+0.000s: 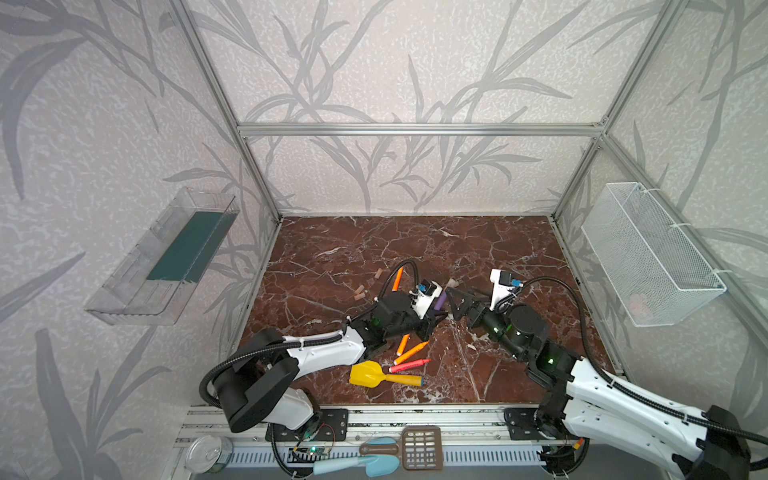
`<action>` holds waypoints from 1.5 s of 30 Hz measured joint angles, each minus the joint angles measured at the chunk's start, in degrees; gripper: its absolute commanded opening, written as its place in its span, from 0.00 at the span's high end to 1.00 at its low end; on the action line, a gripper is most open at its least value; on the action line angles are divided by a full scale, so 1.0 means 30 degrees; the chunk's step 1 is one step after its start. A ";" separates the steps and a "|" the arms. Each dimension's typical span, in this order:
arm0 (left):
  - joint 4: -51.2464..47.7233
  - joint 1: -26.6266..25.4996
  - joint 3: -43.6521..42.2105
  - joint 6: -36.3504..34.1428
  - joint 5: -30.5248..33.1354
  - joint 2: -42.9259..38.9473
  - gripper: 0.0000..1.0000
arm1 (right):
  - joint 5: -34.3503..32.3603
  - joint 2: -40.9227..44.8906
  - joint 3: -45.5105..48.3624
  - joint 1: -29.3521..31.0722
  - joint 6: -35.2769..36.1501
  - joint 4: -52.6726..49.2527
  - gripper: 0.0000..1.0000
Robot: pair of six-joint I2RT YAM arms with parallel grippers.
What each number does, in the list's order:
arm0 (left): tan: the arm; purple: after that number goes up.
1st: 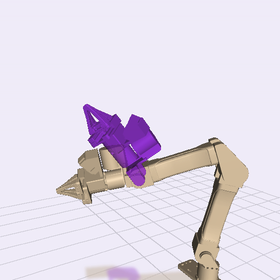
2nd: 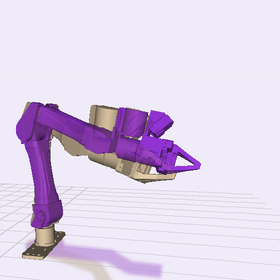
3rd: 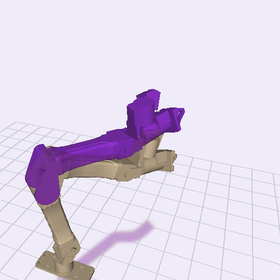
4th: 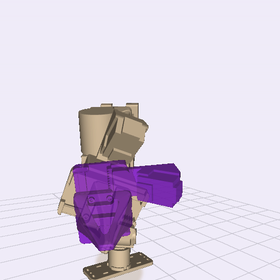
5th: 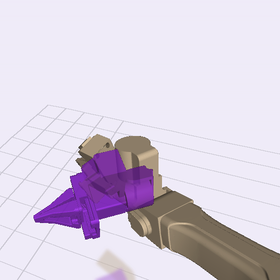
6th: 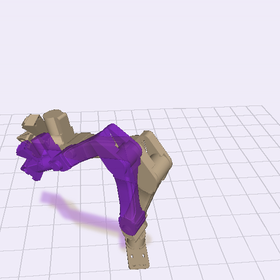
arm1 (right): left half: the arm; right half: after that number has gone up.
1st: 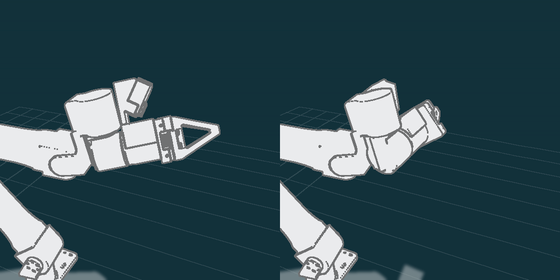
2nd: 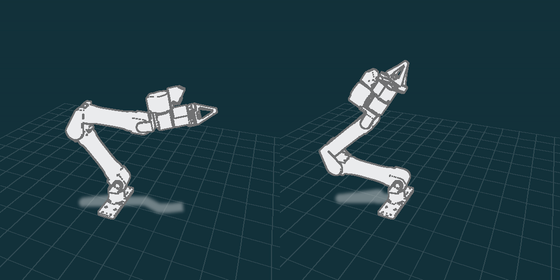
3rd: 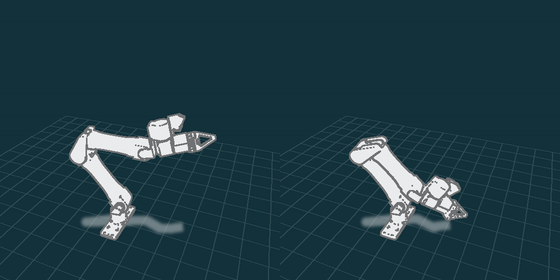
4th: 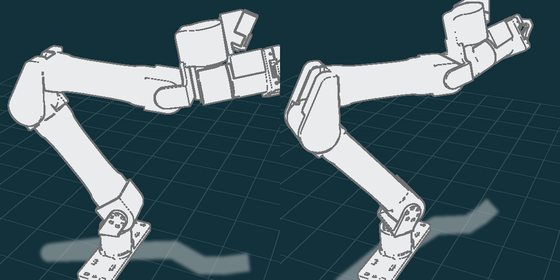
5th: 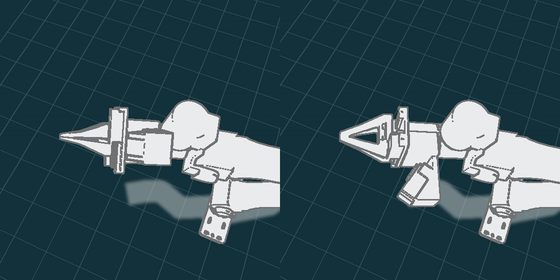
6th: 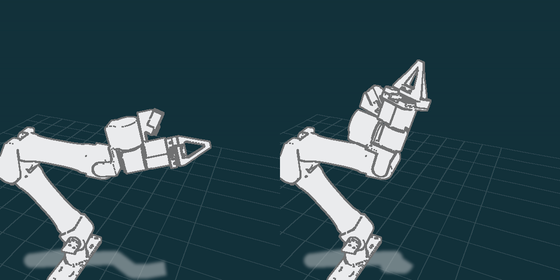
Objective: Insert the pens into the pen caps
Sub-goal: 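Lower the held cap onto the purple marker tip with the right gripper, then open the right gripper off the capped purple marker and draw it back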
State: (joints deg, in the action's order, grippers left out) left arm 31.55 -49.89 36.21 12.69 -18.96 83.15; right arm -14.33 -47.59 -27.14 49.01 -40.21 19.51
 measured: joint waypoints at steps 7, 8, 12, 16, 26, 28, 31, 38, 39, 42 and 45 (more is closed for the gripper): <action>0.0233 -0.0255 0.0000 0.0000 -0.0721 0.0561 1.00 | -0.0022 -0.1311 -0.0714 -0.0270 0.0393 -0.0386 0.00; 0.0255 -0.0291 0.0000 0.0000 -0.0787 0.0619 1.00 | 0.0087 -0.1654 -0.0954 -0.0379 0.0415 -0.0415 0.00; 0.0386 -0.0401 0.0000 0.0029 -0.0947 0.0743 1.00 | 0.0576 -0.2725 -0.1683 -0.0911 0.0372 -0.0430 0.10; 0.0393 -0.0466 0.0000 0.0066 -0.1056 0.0750 1.00 | 0.1013 -0.3577 -0.1996 -0.1290 0.0233 -0.0131 0.22; 0.0423 -0.0532 -0.0036 0.0036 -0.1064 0.0838 1.00 | 0.2033 -0.4590 -0.2579 -0.1974 -0.0087 -0.0022 0.55; 0.0401 -0.0554 -0.0036 -0.0015 -0.1035 0.0838 1.00 | 0.2288 -0.4685 -0.2579 -0.2076 -0.0160 -0.0029 0.63; 0.0372 -0.0568 -0.0022 -0.0066 -0.0954 0.0838 1.00 | 0.2798 -0.4889 -0.2579 -0.2113 -0.0488 -0.0095 0.75; 0.0306 -0.0605 -0.0015 -0.0248 -0.0466 0.0721 1.00 | 0.3519 -0.5027 -0.2484 -0.2339 -0.1086 -0.0248 1.00; 0.0189 -0.0605 -0.0015 -0.0248 -0.0401 0.0641 1.00 | 0.3548 -0.5005 -0.2426 -0.2339 -0.1122 -0.0168 1.00; -0.0248 -0.0605 -0.0015 -0.0277 -0.0117 0.0335 1.00 | 0.3774 -0.4845 -0.2157 -0.2331 -0.1304 0.0240 1.00; -0.0707 -0.0627 -0.0015 -0.0474 0.0211 -0.0036 1.00 | 0.3759 -0.4794 -0.2069 -0.2135 -0.1311 0.0554 1.00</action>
State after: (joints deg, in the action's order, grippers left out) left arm 29.43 -51.77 36.16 11.27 -18.33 83.05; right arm -3.05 -61.98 -33.34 42.61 -44.14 21.17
